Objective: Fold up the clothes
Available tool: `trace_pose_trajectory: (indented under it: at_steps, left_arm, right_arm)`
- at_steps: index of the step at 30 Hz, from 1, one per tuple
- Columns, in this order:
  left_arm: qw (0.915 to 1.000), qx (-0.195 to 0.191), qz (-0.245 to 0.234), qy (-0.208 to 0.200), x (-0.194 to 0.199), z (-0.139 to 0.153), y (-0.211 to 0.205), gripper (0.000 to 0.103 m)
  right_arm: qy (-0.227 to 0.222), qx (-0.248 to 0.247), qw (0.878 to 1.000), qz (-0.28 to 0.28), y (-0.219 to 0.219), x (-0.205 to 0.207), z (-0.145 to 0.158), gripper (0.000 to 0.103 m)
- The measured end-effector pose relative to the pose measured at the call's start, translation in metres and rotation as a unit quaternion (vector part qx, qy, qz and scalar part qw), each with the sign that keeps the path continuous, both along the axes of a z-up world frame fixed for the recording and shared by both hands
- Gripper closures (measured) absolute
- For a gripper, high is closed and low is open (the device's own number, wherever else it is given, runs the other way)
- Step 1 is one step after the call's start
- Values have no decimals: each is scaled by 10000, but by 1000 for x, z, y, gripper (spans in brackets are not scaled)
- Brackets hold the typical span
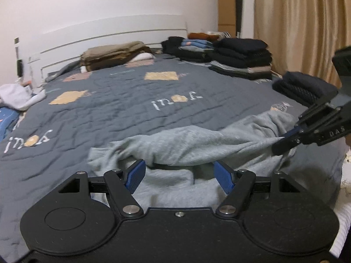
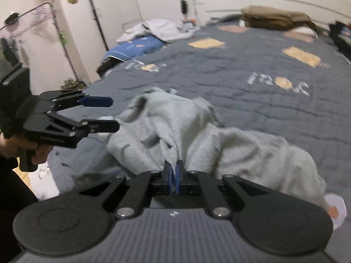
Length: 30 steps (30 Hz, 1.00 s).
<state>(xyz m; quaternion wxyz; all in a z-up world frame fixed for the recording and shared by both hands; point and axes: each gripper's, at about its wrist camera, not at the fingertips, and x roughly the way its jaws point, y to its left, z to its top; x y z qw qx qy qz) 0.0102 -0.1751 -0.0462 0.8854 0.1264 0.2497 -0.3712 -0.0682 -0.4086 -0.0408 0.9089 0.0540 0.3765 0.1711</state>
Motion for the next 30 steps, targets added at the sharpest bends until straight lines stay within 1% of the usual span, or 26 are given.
trace_pose_trajectory:
  at_steps: [1,3,5,6,8,9,10,11,12,14,15,16,19,21,23,24,25,26,27,28,29,30]
  left_arm:
    - [10000,34,14,23,1,-5,-6,34]
    - [9995,265,40,140,6,-17,-17,34]
    - [9989,455,-3,92,9,-26,-25,34]
    - [9986,520,-10,61,10,-30,-28,35]
    - [9984,566,26,41,14,-34,-30,35]
    - [9984,563,30,36,15,-36,-30,35]
    - [9985,544,45,35,17,-37,-30,35]
    - [9986,520,63,36,18,-37,-30,35]
    - [9987,498,77,39,19,-38,-31,37]
    - [9986,516,98,56,23,-42,-31,39]
    - [9984,548,115,52,25,-44,-32,40]
    - [9982,582,134,45,26,-46,-32,42]
    - [9980,619,134,86,31,-52,-32,44]
    - [9980,608,124,111,34,-55,-32,46]
    - [9976,653,41,209,37,-59,-33,63]
    - [9972,692,-14,290,39,-61,-34,82]
    - [9971,683,-28,318,41,-62,-33,88]
    - [9973,660,-31,329,42,-62,-33,90]
    - [9974,637,-34,340,43,-63,-33,94]
    - [9977,585,-43,333,43,-60,-31,97]
    - [9981,524,-53,322,43,-57,-30,98]
    - [9984,462,-63,311,43,-53,-28,100]
  right_arm:
    - [61,-18,10000,-71,-3,2,-4,99]
    - [184,-54,9996,-213,-10,7,-12,96]
    - [205,109,9991,-349,-17,8,-13,95]
    - [174,230,9988,-392,-19,9,-11,95]
    - [-52,467,9981,-389,-22,8,-3,93]
    - [-198,566,9975,-364,-22,6,1,89]
    - [-336,641,9968,-336,-20,8,6,81]
    - [-439,678,9963,-299,-18,10,9,76]
    - [-543,661,9960,-272,-14,11,12,63]
    - [-710,498,9960,-202,-2,16,12,50]
    - [-679,378,9969,-104,6,20,9,46]
    - [-627,250,9977,5,14,25,4,46]
    - [-447,-204,9982,343,40,39,-11,46]
    - [-298,-520,9973,414,49,45,-22,46]
    - [-150,-826,9954,470,58,52,-34,46]
    - [-115,-910,9948,439,60,55,-38,46]
    - [-112,-930,9948,396,59,56,-41,47]
    - [-121,-872,9956,321,57,58,-43,50]
    - [-129,-775,9967,203,53,60,-44,62]
    - [-110,-639,9979,39,49,63,-43,85]
    - [-122,-472,9987,-124,43,64,-41,94]
    - [-142,-299,9990,-285,36,65,-37,95]
